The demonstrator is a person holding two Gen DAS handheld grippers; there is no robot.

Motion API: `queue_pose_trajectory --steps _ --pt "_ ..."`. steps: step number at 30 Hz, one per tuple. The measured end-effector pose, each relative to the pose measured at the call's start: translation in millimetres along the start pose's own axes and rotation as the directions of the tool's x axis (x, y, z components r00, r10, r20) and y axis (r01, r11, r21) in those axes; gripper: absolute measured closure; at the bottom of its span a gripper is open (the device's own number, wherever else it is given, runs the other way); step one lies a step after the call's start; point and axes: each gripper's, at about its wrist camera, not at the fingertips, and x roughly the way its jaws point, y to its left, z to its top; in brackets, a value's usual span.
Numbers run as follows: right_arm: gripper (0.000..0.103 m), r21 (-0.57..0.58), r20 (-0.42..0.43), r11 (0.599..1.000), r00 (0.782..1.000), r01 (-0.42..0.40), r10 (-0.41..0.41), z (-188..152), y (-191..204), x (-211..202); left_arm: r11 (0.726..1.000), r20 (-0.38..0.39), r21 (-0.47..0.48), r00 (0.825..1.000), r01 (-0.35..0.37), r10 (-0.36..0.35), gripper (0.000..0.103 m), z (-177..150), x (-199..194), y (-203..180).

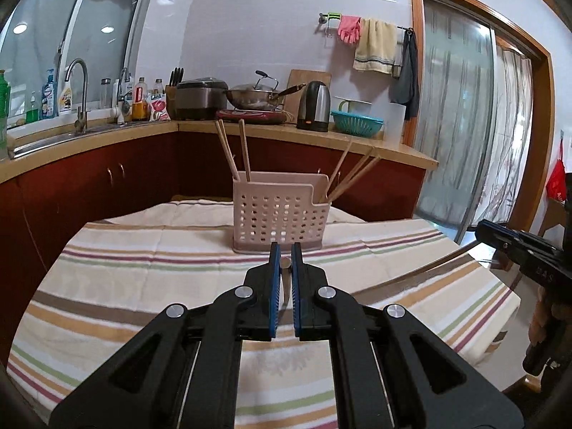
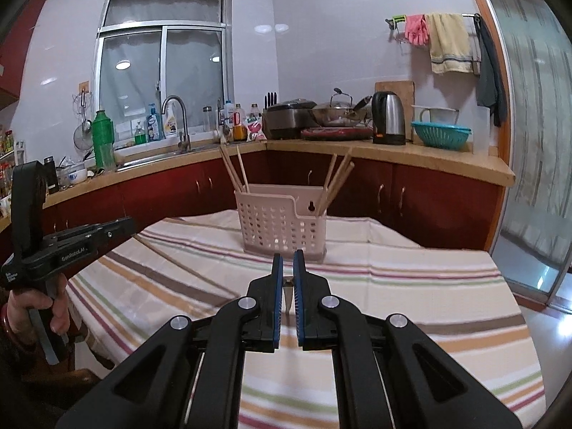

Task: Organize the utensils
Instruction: 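Lift both chopsticks and carry them over the beige basket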

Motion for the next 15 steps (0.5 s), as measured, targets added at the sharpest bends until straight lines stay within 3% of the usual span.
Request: queue_pose_trajectory --steps 11,15 --pt "0.096 0.003 0.064 1.0 0.998 -0.018 0.018 34.3 -1.2 36.5 1.0 0.036 0.024 0.999 0.004 -0.005 0.097 27.4 30.9 8.5" --pt "0.096 0.012 0.044 1.0 0.999 -0.018 0.017 36.1 -2.6 53.4 1.0 0.046 0.026 0.999 0.003 -0.004 0.096 34.1 39.2 10.4"
